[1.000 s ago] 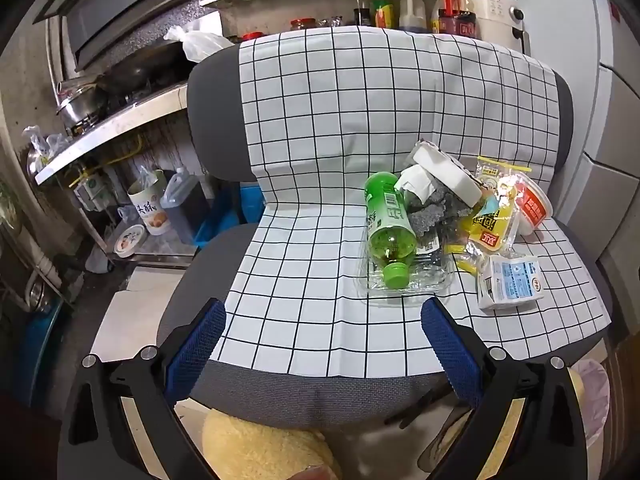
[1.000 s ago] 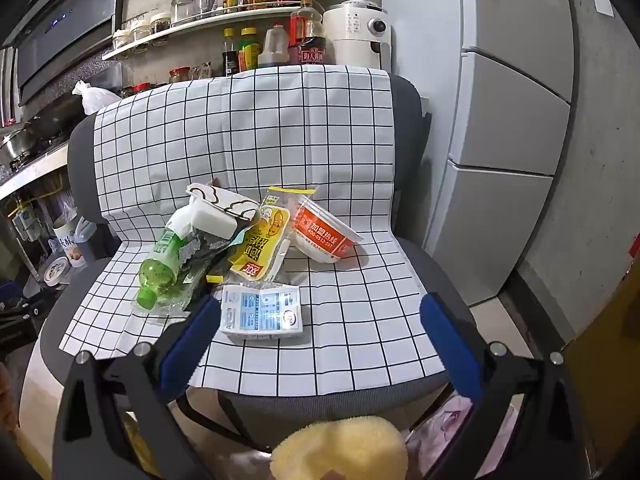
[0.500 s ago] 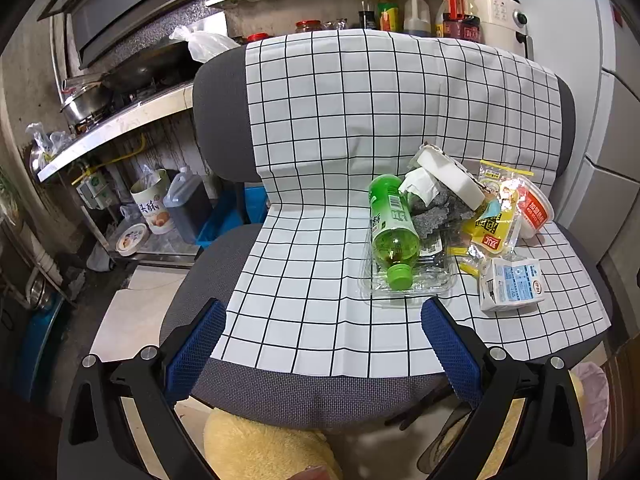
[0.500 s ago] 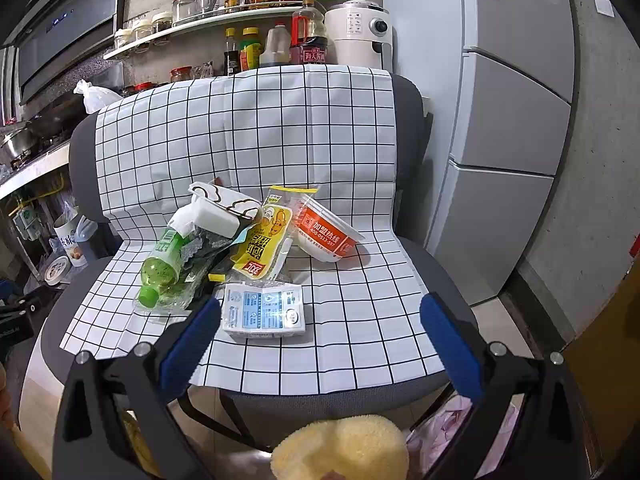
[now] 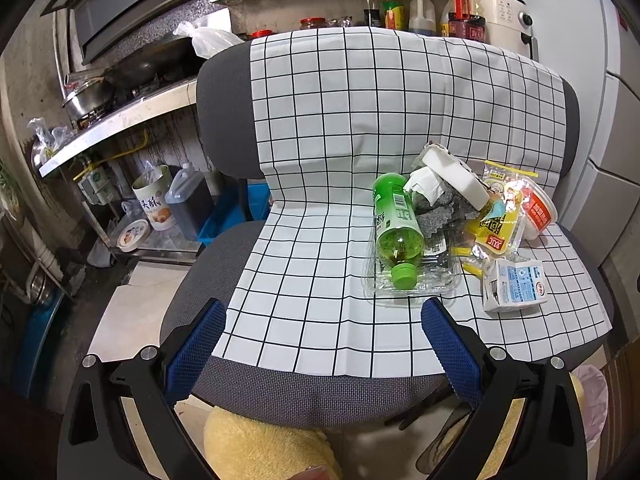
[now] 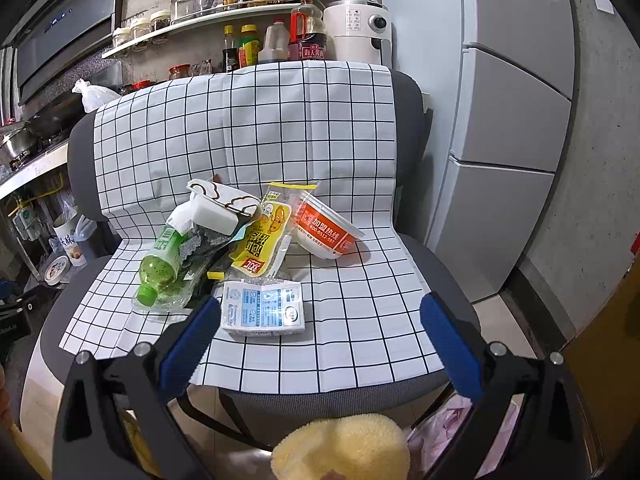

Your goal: Collect trash

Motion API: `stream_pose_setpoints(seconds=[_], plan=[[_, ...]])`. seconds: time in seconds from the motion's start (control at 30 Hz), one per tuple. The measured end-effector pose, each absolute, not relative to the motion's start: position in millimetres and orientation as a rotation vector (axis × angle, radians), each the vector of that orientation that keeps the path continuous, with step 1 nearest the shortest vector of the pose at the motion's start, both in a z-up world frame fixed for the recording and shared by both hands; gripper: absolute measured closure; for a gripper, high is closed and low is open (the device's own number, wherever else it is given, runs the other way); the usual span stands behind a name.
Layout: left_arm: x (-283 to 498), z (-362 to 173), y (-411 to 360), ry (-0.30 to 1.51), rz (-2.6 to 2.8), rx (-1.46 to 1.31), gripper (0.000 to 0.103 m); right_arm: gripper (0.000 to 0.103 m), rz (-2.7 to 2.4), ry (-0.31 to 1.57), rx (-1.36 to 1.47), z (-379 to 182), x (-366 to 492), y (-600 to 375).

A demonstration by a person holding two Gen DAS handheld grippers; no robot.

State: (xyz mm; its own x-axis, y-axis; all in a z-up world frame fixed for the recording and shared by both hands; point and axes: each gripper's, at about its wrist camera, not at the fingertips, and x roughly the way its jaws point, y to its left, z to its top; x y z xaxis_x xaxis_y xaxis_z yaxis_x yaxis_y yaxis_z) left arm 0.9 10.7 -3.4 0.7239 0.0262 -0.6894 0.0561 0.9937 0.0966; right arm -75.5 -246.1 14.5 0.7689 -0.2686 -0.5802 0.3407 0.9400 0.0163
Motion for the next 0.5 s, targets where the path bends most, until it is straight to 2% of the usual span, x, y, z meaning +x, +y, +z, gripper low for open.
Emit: stream_pose_setpoints(seconds=[0.5], plan=[[2.3,-1.8,11.7,0.763,-0.015,0.112,0.006,0.006,-0.331,0.613,0.128,12.1,-74.5,-245.3]])
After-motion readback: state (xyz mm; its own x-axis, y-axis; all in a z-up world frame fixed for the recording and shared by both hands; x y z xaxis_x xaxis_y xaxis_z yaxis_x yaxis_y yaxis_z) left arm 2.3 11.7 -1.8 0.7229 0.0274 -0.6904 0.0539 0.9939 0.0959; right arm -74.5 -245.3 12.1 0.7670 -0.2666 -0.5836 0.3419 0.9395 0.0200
